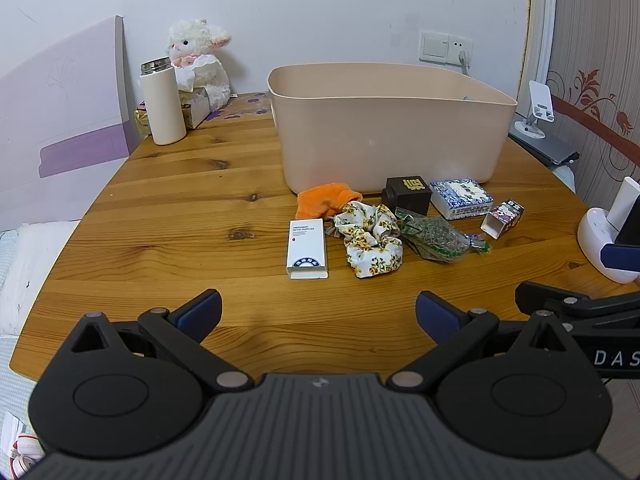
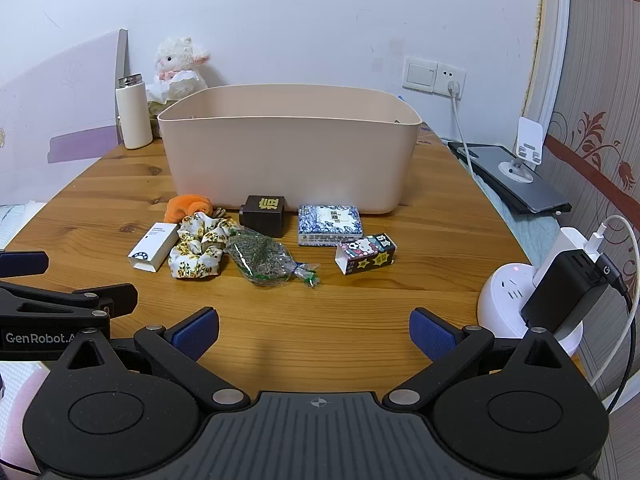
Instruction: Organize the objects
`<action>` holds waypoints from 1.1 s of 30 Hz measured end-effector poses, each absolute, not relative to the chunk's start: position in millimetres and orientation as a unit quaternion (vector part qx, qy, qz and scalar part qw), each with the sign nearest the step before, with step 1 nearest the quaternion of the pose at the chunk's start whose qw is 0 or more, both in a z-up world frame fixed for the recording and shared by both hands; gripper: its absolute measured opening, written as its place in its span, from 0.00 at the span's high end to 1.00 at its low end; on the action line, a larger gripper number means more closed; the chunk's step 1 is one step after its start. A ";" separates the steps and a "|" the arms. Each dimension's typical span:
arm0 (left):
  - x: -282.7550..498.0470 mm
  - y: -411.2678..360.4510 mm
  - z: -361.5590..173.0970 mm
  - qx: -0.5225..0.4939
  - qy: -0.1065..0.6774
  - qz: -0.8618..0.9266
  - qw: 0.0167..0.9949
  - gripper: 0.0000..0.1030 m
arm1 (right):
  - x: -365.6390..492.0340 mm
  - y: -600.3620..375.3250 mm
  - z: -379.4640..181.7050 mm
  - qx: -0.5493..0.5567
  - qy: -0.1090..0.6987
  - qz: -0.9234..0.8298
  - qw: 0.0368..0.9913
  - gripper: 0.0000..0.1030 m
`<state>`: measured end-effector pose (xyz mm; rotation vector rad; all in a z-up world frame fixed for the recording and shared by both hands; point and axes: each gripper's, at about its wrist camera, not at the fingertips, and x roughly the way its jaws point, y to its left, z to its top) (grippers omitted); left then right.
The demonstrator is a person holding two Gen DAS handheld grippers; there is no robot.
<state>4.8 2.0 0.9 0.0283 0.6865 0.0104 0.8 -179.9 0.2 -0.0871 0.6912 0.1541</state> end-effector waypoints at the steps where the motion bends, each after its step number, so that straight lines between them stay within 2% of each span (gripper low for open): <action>1: 5.2 2.2 0.8 0.014 0.337 0.005 0.941 0.00 | 1.0 -179.8 0.1 -0.043 0.338 0.075 0.937 0.00; 33: 39.0 10.3 -23.7 0.017 0.362 0.003 0.932 0.00 | 34.5 -166.7 -20.0 -0.059 0.363 0.085 0.926 0.00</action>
